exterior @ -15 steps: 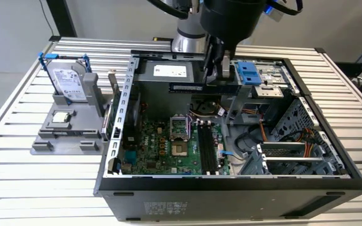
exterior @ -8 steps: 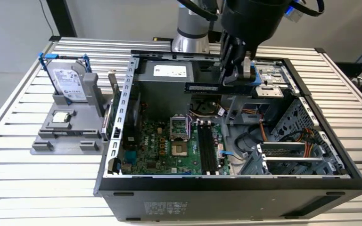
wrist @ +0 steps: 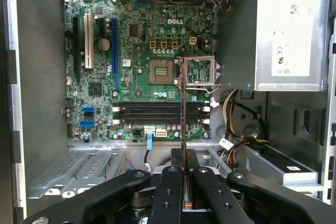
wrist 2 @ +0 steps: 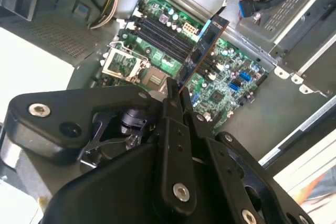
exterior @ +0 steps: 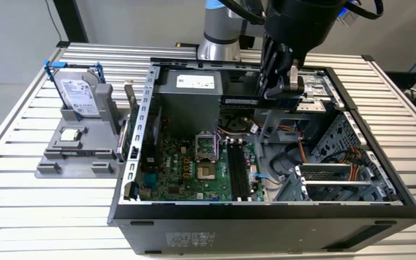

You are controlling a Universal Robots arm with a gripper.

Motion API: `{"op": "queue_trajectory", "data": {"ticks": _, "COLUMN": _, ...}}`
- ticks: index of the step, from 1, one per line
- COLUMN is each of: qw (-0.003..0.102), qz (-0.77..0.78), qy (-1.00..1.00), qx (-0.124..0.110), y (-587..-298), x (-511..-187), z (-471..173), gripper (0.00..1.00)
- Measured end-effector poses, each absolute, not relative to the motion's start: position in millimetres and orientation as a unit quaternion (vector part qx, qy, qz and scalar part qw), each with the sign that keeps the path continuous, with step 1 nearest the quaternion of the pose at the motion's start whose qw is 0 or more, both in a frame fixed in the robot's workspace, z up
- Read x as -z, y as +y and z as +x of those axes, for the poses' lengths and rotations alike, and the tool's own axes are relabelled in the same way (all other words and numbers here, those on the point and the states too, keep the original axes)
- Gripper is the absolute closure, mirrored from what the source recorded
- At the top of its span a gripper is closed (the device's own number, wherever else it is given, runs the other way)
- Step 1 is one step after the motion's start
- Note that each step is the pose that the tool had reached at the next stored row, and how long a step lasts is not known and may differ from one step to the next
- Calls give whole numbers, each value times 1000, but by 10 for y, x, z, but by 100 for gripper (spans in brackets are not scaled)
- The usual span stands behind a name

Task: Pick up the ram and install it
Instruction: 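Pick up the ram and move it above insertion slot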

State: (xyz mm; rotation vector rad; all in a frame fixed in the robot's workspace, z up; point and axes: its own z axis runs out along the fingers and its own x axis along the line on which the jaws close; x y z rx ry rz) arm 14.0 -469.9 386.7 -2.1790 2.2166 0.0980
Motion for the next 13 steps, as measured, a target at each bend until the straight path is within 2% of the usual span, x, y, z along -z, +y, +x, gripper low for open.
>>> {"op": "queue_trajectory", "data": {"ticks": 13, "qw": 16, "qz": -699, "qy": 715, "qx": -31, "y": -4699, "x": -3867, "z": 140, "gripper": 100}}
